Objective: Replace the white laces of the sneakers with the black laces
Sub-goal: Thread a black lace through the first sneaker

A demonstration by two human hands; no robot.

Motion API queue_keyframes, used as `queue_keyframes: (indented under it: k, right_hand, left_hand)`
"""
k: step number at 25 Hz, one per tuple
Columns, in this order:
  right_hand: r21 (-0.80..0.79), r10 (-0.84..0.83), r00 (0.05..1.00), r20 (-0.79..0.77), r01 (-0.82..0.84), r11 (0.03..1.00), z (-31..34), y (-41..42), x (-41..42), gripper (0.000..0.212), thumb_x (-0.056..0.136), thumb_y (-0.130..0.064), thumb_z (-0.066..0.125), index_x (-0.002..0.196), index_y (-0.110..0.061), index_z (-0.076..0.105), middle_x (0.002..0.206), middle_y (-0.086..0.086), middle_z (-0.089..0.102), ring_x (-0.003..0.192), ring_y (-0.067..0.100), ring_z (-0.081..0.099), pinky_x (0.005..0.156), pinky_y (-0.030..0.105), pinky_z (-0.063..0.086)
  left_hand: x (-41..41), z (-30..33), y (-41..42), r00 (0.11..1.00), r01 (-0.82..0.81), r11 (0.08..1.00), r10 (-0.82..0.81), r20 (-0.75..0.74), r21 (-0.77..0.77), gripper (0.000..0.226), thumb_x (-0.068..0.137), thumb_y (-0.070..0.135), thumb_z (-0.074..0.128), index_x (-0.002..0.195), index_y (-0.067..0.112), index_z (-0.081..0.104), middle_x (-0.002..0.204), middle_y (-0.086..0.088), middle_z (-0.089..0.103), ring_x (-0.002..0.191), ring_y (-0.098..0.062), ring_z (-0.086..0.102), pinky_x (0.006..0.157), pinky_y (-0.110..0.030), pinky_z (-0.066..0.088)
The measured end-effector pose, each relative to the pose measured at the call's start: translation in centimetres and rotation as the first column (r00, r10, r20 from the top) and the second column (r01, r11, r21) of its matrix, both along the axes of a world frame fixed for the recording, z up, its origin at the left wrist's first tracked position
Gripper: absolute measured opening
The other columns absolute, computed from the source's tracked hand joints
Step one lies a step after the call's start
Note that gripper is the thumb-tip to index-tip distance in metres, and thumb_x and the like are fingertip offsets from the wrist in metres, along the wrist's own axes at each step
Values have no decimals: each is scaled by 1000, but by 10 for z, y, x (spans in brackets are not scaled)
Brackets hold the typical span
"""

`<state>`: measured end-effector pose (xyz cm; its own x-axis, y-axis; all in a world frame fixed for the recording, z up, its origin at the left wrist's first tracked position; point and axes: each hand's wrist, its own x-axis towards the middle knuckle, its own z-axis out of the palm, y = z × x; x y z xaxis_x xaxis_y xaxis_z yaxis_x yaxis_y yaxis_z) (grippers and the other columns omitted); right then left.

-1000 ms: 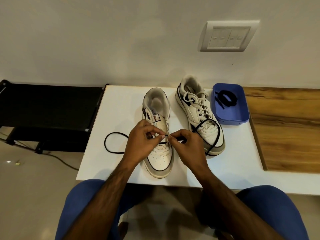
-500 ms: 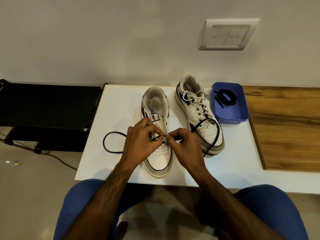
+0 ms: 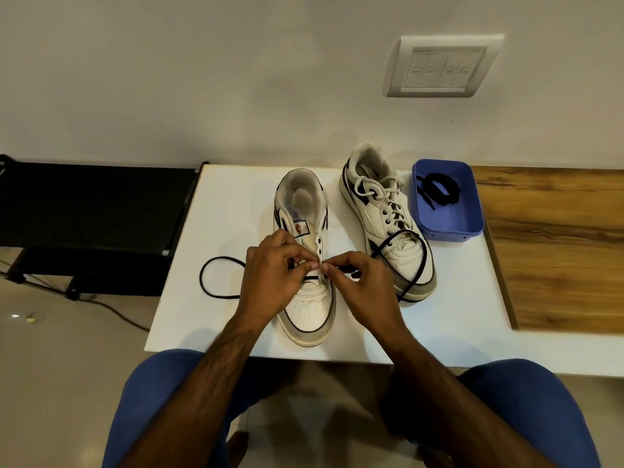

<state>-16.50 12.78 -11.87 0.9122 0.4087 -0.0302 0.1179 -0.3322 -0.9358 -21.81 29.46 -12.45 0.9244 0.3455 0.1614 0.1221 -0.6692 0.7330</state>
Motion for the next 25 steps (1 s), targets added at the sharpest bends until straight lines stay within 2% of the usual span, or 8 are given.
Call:
queue_keyframes:
  k: [8, 11, 13, 15, 18, 20, 22, 25]
  right_hand:
    - [49, 6, 998, -67, -3, 999, -2, 2, 7, 6, 85, -17, 79, 84, -18, 73, 80, -8, 73, 74, 6, 67, 65, 12, 46]
    - [41, 19, 998, -62, -17, 999, -1, 0, 12, 7, 86, -15, 76, 83, -16, 70, 84, -5, 72, 80, 9, 67, 69, 23, 51]
    - [118, 20, 997, -73, -11, 993, 3, 1, 14, 4, 93, -10, 66, 89, -11, 63, 91, -1, 74, 91, 13, 69, 78, 29, 53]
    - [415, -2, 973, -229, 99, 904, 15, -6, 24, 7, 101, -7, 50, 94, -8, 52, 94, 6, 76, 93, 21, 70, 75, 29, 53]
    - [694, -9, 858, -514, 422, 584, 39, -29, 47, 15, 104, -11, 40, 90, -16, 46, 64, 0, 58, 63, 15, 54, 56, 26, 40]
    - [559, -96, 887, -452, 365, 744, 44, -38, 54, 13, 104, -14, 43, 94, -16, 51, 58, -6, 44, 56, 11, 40, 54, 25, 34]
    - [237, -50, 967, -250, 111, 965, 38, -32, 47, 8, 102, -22, 53, 103, -20, 61, 65, -9, 55, 60, 12, 49, 61, 24, 42]
    - [-124, 210, 977, -31, -212, 969, 19, -11, 33, 11, 93, -34, 70, 96, -23, 68, 62, -7, 54, 54, 6, 46, 56, 20, 36]
  left_hand:
    - [2, -5, 1, 1000, -6, 996, 4, -21, -91, 8, 82, 38, 78, 89, 34, 79, 88, 22, 53, 94, -13, 58, 88, -53, 48]
    - [-2, 4, -1, 999, -18, 985, 26, -44, 174, 39, 77, 51, 81, 111, 35, 69, 104, 17, 49, 107, -13, 50, 91, -34, 32]
    - [-2, 9, -1, 999, -19, 961, 32, -42, 277, 61, 74, 51, 83, 128, 36, 56, 121, 9, 45, 114, -14, 43, 90, -33, 28]
    - [-1, 10, -1, 998, 13, 957, 3, -55, 290, 64, 75, 48, 83, 132, 43, 53, 130, 8, 39, 117, -16, 39, 92, -34, 25]
    - [-2, 8, -1, 998, 32, 975, -17, -68, 221, 48, 78, 48, 80, 122, 51, 60, 143, 17, 32, 130, -15, 31, 97, -34, 20]
    - [-2, 8, -2, 999, 29, 989, -22, -47, 145, 31, 88, 49, 68, 118, 51, 62, 150, 20, 30, 135, -13, 26, 100, -35, 19]
    - [1, 8, -2, 1000, -16, 997, 17, -15, 71, 24, 93, 47, 57, 115, 50, 66, 153, 18, 28, 137, -14, 26, 102, -36, 18]
    - [4, 11, -1, 999, -46, 999, 46, -11, 14, 24, 93, 45, 58, 115, 44, 67, 157, 18, 25, 142, -11, 23, 106, -37, 17]
